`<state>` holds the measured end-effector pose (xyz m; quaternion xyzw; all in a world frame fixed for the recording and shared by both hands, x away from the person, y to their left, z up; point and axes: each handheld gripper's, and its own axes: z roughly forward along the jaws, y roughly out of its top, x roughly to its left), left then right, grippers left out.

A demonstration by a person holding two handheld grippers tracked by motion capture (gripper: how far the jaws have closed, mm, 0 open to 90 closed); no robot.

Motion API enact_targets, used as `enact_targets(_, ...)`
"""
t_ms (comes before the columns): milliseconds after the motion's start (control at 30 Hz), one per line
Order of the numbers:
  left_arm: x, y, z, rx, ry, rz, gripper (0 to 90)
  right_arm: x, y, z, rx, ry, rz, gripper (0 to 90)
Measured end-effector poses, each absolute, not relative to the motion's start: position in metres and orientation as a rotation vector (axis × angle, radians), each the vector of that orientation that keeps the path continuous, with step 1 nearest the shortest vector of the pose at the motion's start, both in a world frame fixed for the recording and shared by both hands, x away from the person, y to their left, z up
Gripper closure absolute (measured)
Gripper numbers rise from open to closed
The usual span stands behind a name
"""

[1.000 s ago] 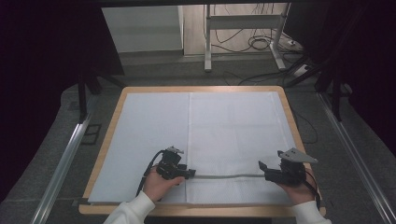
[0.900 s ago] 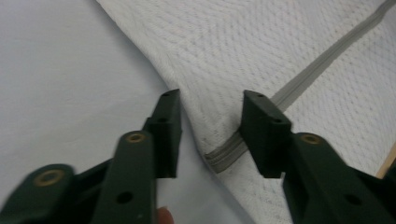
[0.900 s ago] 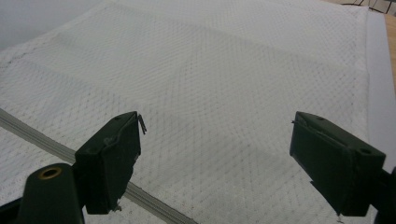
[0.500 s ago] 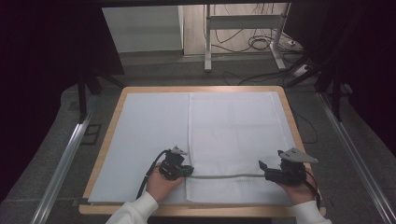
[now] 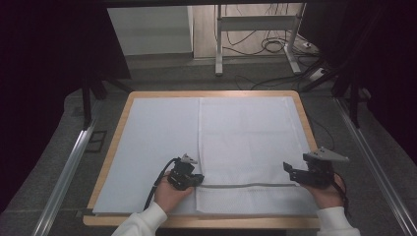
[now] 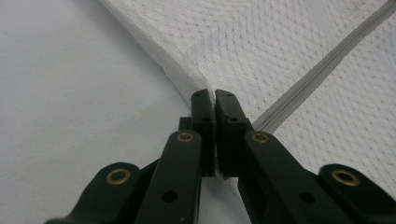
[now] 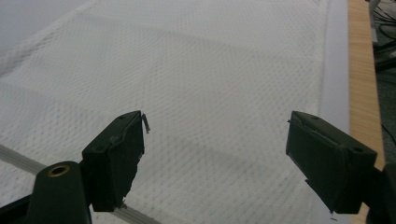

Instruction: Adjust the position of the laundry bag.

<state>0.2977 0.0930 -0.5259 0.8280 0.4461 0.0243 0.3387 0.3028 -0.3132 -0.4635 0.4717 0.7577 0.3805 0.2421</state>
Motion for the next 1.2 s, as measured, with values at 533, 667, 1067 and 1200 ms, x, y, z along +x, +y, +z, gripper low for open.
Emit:
enact_targets(533, 0.297, 0.092, -0.526, 2.151, 1.155, 0.069, 88.5, 0.324, -0.347, -0.465, 1.488, 2.125, 0.91, 28.1)
enact_targets(667, 0.298, 0.092, -0.526, 2.146, 1.153, 0.067, 88.6, 0.327, -0.356, -0.471, 1.539, 2.126, 0.873, 31.7)
enact_targets(1067, 0.298, 0.092, -0.527, 2.14, 1.15, 0.063, 88.6, 0.335, -0.366, -0.49, 1.676, 2.179, 0.833, 43.0)
enact_targets(1200, 0.298, 0.092, -0.526, 2.138, 1.148, 0.061, 88.6, 0.336, -0.367, -0.491, 1.703, 2.183, 0.813, 45.6)
